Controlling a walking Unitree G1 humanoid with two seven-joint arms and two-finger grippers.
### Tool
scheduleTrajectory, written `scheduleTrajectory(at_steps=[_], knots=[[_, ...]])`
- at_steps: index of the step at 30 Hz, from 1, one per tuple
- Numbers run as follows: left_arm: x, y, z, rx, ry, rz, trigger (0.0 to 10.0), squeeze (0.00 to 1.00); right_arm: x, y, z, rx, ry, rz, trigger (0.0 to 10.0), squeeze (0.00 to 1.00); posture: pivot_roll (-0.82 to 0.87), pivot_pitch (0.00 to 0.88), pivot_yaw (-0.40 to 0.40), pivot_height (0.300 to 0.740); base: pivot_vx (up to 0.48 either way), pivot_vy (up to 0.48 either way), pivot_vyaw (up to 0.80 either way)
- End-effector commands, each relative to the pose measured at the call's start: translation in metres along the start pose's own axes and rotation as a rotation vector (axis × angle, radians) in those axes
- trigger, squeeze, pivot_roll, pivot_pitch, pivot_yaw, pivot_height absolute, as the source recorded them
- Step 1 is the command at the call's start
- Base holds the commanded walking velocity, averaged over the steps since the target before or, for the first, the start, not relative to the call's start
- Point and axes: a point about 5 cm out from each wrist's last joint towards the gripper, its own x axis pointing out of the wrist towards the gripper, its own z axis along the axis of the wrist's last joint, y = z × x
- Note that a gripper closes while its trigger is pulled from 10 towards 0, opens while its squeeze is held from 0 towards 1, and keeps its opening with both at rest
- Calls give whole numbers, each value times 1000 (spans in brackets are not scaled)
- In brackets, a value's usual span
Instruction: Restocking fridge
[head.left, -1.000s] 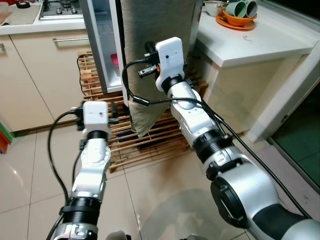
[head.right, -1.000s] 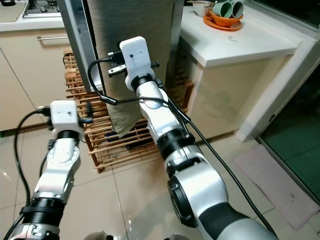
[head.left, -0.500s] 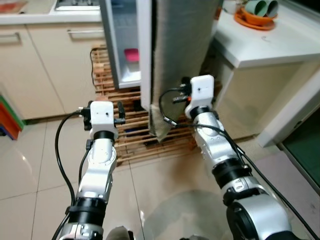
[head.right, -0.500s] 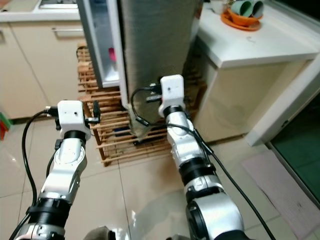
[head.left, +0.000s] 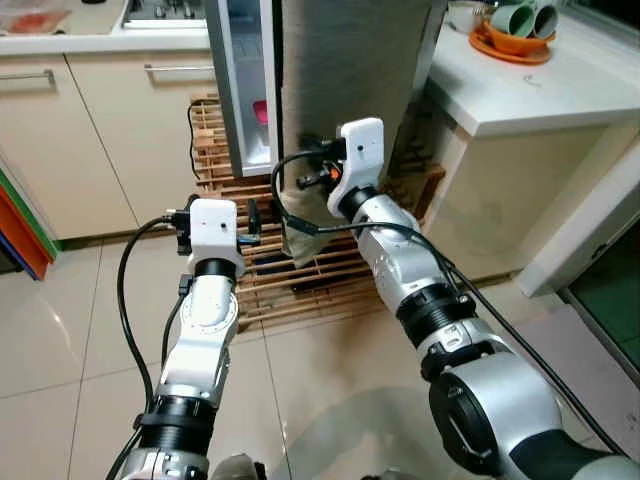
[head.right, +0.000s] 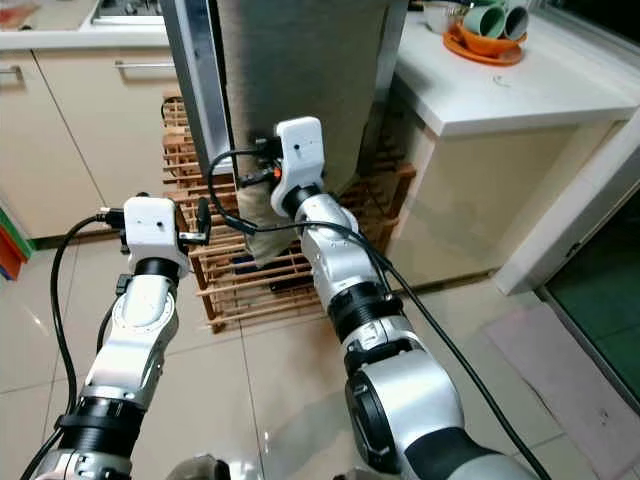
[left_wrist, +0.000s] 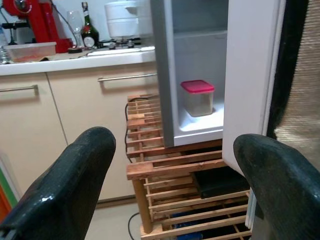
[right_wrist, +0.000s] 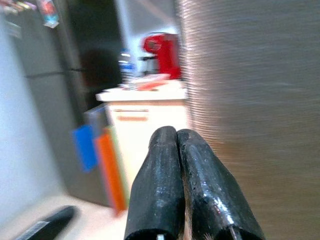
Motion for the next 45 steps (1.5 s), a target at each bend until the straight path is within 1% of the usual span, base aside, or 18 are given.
scheduleTrajectory(at_steps=[1,2,3,4,6,7,9,11,15,20,22,26,32,36,37,38,40,45], knots=[[0,-4,2,3,-1,-26,10000,0,19,49,-13,143,-12,69,10000,0,47,0,-42,740,0,0,0],[0,-4,2,3,-1,-26,10000,0,19,49,-13,143,-12,69,10000,0,47,0,-42,740,0,0,0],[0,-7,2,7,2,-41,10000,0,12,30,-18,34,16,-71,10000,0,40,0,-38,740,0,0,0],[0,-7,2,7,2,-41,10000,0,12,30,-18,34,16,-71,10000,0,40,0,-38,740,0,0,0],[0,-10,3,11,-1,-60,10000,0,0,3,-23,-109,70,-234,10000,0,32,0,-36,740,0,0,0],[0,-10,3,11,-1,-60,10000,0,0,3,-23,-109,70,-234,10000,0,32,0,-36,740,0,0,0],[-1,-13,4,-2,-6,-77,10000,0,-17,-21,-26,-162,104,-348,10000,0,24,1,-33,740,0,0,0],[-2,-18,5,-17,-13,-112,10000,0,-44,-51,-28,-225,130,-516,10000,0,18,0,-33,740,0,0,0],[-3,-20,4,-17,-12,-117,10000,0,-56,-64,-32,-247,166,-615,10000,0,6,0,-33,740,0,0,0],[-2,-21,4,-14,-11,-119,10000,0,-47,-62,-28,-267,156,-631,10000,0,16,0,-39,740,0,0,0],[-2,-19,4,-11,-15,-115,10000,0,-38,-54,-20,-275,123,-583,10000,0,32,0,-49,740,0,0,0],[-3,-18,5,-9,-18,-111,10000,0,-33,-49,-17,-270,106,-542,10000,0,40,0,-53,740,0,0,0],[-7,-15,8,-3,-45,-108,10000,0,-16,-36,-5,-215,51,-436,10000,0,57,0,-62,740,0,0,0],[-10,-20,14,1,-75,-138,10000,0,-4,-24,-1,-180,31,-365,10000,0,63,5,-68,740,0,0,0],[-11,-25,17,31,-85,-153,10000,0,7,-12,0,-165,35,-306,10000,0,68,9,-73,740,0,0,0],[-12,-26,17,38,-86,-157,10000,0,10,-9,1,-162,36,-289,10000,0,68,9,-73,740,0,0,0],[-13,-29,20,6,-99,-180,10000,0,18,2,0,-131,48,-244,10000,0,77,17,-79,740,0,0,0],[-16,-28,25,-18,-125,-182,10000,0,25,13,-3,-113,66,-207,10000,0,94,24,-91,740,146,55,0]])
